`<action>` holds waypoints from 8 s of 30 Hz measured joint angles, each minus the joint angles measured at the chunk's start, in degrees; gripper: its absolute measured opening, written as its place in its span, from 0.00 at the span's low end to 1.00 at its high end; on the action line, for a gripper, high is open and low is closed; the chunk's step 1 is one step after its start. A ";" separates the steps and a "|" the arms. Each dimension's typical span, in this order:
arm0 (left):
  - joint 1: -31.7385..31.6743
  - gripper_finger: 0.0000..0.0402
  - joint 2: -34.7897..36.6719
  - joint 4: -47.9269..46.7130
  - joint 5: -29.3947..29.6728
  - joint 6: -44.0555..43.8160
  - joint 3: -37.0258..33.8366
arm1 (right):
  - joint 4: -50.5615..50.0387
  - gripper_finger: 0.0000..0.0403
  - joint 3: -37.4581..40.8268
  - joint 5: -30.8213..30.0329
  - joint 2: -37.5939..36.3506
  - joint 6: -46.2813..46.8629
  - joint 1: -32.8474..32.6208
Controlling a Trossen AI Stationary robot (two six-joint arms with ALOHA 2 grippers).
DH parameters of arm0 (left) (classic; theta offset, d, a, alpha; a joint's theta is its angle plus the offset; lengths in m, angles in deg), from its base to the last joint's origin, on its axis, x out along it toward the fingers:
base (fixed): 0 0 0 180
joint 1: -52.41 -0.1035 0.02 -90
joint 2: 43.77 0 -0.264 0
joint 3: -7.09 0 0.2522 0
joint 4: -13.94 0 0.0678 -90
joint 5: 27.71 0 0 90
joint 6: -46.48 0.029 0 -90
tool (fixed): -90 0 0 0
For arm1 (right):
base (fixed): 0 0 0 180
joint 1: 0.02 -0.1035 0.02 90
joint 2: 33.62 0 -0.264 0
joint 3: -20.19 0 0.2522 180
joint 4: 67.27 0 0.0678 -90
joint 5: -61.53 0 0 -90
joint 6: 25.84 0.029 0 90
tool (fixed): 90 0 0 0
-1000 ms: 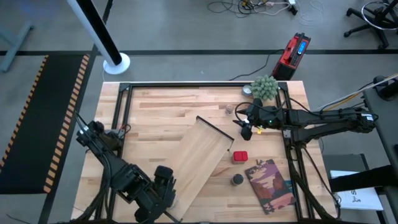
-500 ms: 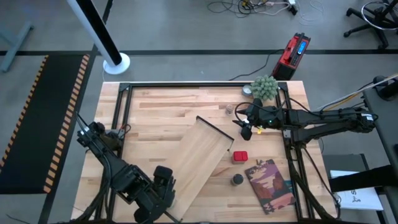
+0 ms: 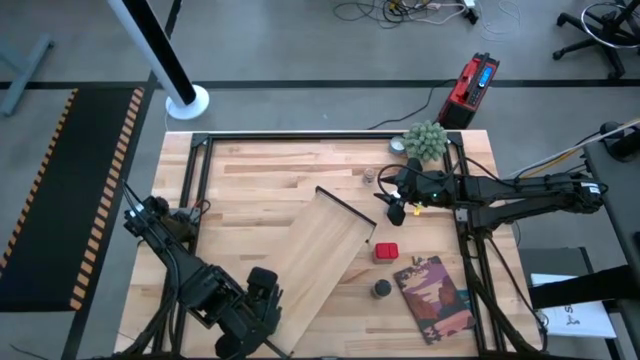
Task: Shelf spices
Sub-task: Put the gold seasoning bottle on the shelf, then put the white seasoning bottle on the shelf
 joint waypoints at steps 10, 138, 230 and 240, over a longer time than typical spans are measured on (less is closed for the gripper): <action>0.02 0.72 -0.02 -0.54 -0.10 1.53 1.08 | 0.02 0.53 0.00 0.00 0.01 0.00 0.00; -44.35 0.56 17.00 47.39 -12.30 23.01 -12.46 | -11.89 0.53 10.08 7.74 -19.37 -1.94 14.69; -43.76 0.54 61.57 53.29 -4.40 9.64 -60.67 | 2.34 0.44 12.73 10.43 0.79 5.29 10.58; -43.75 0.54 61.55 53.29 -4.47 9.53 -60.67 | -0.92 0.44 5.44 11.16 0.74 4.62 10.11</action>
